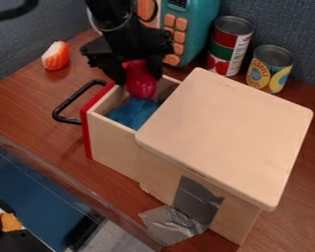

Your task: Picked the red object and placed it inside the drawer

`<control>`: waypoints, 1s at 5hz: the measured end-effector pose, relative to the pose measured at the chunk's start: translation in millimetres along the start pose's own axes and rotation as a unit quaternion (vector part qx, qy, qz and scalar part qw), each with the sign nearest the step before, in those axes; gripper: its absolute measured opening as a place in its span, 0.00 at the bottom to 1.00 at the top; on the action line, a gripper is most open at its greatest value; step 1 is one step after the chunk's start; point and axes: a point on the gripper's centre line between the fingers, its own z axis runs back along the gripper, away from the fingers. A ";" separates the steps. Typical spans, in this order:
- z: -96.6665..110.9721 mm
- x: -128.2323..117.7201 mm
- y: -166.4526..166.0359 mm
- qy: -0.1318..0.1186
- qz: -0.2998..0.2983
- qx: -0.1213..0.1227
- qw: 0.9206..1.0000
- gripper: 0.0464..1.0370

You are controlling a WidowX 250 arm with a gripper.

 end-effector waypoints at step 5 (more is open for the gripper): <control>18.4 -0.2 11.9 0.022 0.025 -0.028 0.999 0.96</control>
